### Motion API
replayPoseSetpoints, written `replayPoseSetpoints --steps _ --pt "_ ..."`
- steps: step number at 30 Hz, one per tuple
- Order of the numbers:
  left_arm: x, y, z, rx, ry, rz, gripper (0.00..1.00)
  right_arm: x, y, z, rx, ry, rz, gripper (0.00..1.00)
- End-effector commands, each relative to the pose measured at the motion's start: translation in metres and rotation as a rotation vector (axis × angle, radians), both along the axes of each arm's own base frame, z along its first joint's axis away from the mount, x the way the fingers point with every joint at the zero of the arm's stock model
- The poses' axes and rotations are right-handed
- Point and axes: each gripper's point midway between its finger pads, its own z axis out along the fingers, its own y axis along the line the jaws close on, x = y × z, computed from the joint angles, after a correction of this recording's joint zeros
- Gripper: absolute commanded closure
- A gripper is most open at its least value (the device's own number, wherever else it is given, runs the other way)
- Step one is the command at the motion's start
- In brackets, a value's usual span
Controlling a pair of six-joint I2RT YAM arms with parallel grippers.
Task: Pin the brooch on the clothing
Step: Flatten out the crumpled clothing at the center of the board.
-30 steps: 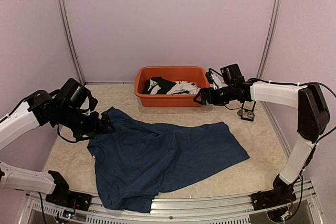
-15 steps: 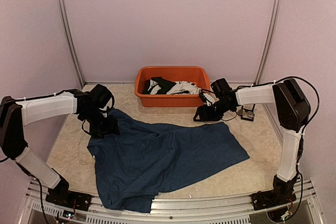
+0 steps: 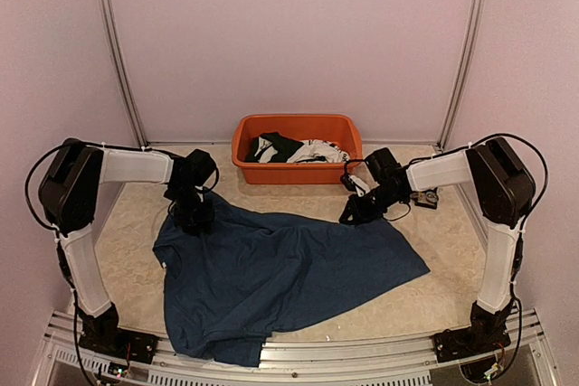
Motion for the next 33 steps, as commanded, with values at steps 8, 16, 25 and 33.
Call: replayPoseSetpoints --steps 8,16,25,33 --pt "0.067 0.015 -0.020 0.091 -0.010 -0.058 0.89 -0.016 -0.036 0.017 -0.030 -0.077 -0.230 1.00" --pt "0.105 0.011 -0.031 0.158 -0.005 -0.138 0.90 -0.055 -0.069 0.068 -0.011 -0.272 -0.508 1.00" --pt "0.069 -0.004 0.006 0.016 -0.040 -0.037 0.33 -0.053 -0.057 0.058 -0.003 -0.279 -0.512 1.00" --pt "0.003 -0.043 0.038 0.003 -0.133 -0.097 0.26 -0.080 0.022 0.071 -0.072 -0.421 -0.233 1.00"
